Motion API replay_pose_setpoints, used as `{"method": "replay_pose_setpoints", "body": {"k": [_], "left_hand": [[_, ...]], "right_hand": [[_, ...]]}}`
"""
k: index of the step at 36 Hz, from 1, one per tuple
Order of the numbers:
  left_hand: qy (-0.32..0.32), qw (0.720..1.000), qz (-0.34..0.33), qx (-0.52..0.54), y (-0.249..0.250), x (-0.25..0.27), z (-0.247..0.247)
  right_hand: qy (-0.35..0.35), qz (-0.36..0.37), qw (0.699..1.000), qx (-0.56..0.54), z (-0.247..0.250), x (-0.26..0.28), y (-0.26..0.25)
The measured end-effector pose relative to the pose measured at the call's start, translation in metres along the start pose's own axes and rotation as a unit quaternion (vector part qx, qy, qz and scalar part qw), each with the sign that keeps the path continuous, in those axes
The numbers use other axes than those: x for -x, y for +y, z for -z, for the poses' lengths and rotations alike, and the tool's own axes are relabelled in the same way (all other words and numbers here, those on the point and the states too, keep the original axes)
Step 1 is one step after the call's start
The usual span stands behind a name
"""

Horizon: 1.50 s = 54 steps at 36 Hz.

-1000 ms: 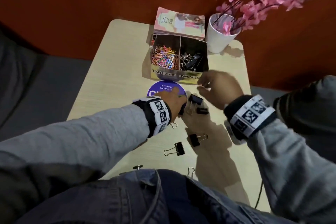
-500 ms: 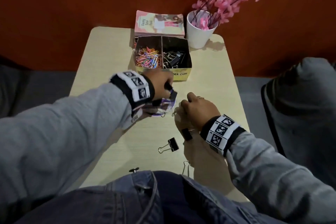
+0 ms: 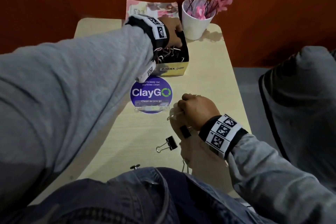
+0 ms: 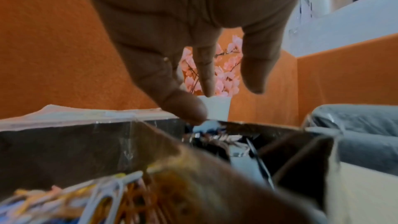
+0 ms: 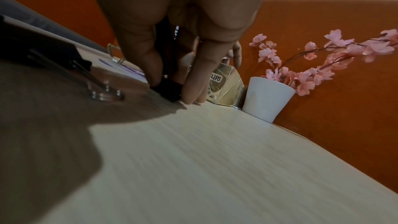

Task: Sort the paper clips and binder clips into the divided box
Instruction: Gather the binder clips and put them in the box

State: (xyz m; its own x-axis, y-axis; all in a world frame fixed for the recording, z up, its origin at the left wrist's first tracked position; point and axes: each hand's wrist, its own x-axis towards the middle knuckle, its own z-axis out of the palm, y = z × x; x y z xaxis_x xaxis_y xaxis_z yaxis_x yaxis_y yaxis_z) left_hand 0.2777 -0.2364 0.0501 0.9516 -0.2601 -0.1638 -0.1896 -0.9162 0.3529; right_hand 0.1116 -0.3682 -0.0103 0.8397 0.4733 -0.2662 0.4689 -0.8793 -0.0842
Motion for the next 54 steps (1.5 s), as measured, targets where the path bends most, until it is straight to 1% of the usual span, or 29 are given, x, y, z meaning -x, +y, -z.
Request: {"method": "replay_pose_setpoints", "body": {"k": [3, 6, 9, 11, 13, 15, 17, 19, 21, 22, 24, 26, 29, 31, 32, 35, 36, 37, 39, 41, 43, 45, 46, 49, 51, 53, 54], "left_hand": [[0.036, 0.999, -0.006, 0.023, -0.011, 0.010, 0.009], [0.034, 0.998, 0.001, 0.051, -0.024, 0.036, 0.016], [0.000, 0.998, -0.002, 0.067, -0.036, 0.079, 0.014], [-0.048, 0.996, -0.002, 0.074, -0.043, 0.113, 0.004], [-0.109, 0.993, -0.006, 0.052, -0.049, 0.142, -0.013], [-0.159, 0.987, -0.024, 0.000, -0.051, 0.163, -0.034], [-0.191, 0.980, -0.046, -0.044, -0.047, 0.178, -0.054], [-0.205, 0.973, -0.074, -0.069, -0.038, 0.190, -0.072], [-0.209, 0.968, -0.113, -0.079, -0.028, 0.197, -0.087], [-0.211, 0.964, -0.136, -0.087, -0.022, 0.199, -0.093], [-0.219, 0.951, -0.179, -0.127, -0.010, 0.196, -0.102], [-0.234, 0.929, -0.210, -0.192, 0.005, 0.189, -0.106], [-0.287, 0.900, -0.215, -0.248, 0.022, 0.182, -0.104], [-0.291, 0.900, -0.213, -0.244, 0.026, 0.181, -0.104], [-0.280, 0.905, -0.219, -0.234, 0.026, 0.181, -0.104], [-0.246, 0.924, -0.227, -0.185, 0.016, 0.179, -0.110], [-0.236, 0.930, -0.225, -0.170, 0.013, 0.179, -0.112], [-0.224, 0.935, -0.221, -0.160, 0.010, 0.178, -0.113], [-0.201, 0.945, -0.204, -0.156, 0.002, 0.175, -0.114], [-0.189, 0.954, -0.176, -0.151, -0.010, 0.170, -0.111], [-0.188, 0.961, -0.152, -0.133, -0.021, 0.165, -0.108], [-0.192, 0.965, -0.129, -0.126, -0.030, 0.161, -0.107], [-0.199, 0.964, -0.121, -0.126, -0.033, 0.159, -0.108], [-0.204, 0.966, -0.114, -0.114, -0.035, 0.157, -0.109], [-0.205, 0.965, -0.114, -0.118, -0.035, 0.156, -0.111], [-0.203, 0.963, -0.123, -0.128, -0.036, 0.157, -0.113], [-0.198, 0.963, -0.128, -0.135, -0.037, 0.158, -0.115]], "right_hand": [[0.012, 0.014, 1.000, 0.008, -0.004, -0.001, 0.002], [0.001, 0.019, 1.000, 0.012, -0.003, -0.005, 0.002], [0.003, 0.003, 1.000, -0.012, -0.001, -0.009, 0.004], [0.014, -0.018, 0.999, -0.030, -0.001, -0.012, 0.009], [0.030, -0.057, 0.995, -0.073, 0.002, -0.015, 0.015], [0.066, -0.108, 0.981, -0.145, 0.012, -0.017, 0.022], [0.126, -0.146, 0.958, -0.211, 0.032, -0.022, 0.029], [0.186, -0.160, 0.947, -0.205, 0.058, -0.038, 0.035], [0.231, -0.143, 0.949, -0.159, 0.082, -0.063, 0.037], [0.241, -0.126, 0.952, -0.141, 0.090, -0.078, 0.036], [0.221, -0.098, 0.964, -0.111, 0.100, -0.105, 0.031], [0.176, -0.078, 0.979, -0.059, 0.100, -0.130, 0.027], [0.112, -0.058, 0.992, 0.005, 0.091, -0.148, 0.023], [0.107, -0.064, 0.992, -0.002, 0.083, -0.149, 0.026], [0.122, -0.066, 0.990, -0.014, 0.081, -0.145, 0.027], [0.214, -0.061, 0.973, -0.055, 0.079, -0.116, 0.033], [0.231, -0.059, 0.969, -0.060, 0.078, -0.099, 0.034], [0.234, -0.052, 0.969, -0.059, 0.074, -0.080, 0.035], [0.204, -0.018, 0.976, -0.071, 0.060, -0.038, 0.034], [0.135, 0.030, 0.986, -0.097, 0.037, 0.004, 0.034], [0.056, 0.083, 0.991, -0.087, 0.011, 0.047, 0.026], [0.002, 0.154, 0.986, -0.067, -0.012, 0.083, 0.015], [-0.010, 0.186, 0.980, -0.067, -0.021, 0.097, 0.007], [-0.027, 0.273, 0.959, -0.074, -0.054, 0.121, -0.012], [-0.035, 0.302, 0.951, -0.054, -0.074, 0.126, -0.019], [0.000, 0.307, 0.951, -0.026, -0.086, 0.125, -0.022], [0.029, 0.297, 0.954, -0.021, -0.087, 0.123, -0.023]]}}
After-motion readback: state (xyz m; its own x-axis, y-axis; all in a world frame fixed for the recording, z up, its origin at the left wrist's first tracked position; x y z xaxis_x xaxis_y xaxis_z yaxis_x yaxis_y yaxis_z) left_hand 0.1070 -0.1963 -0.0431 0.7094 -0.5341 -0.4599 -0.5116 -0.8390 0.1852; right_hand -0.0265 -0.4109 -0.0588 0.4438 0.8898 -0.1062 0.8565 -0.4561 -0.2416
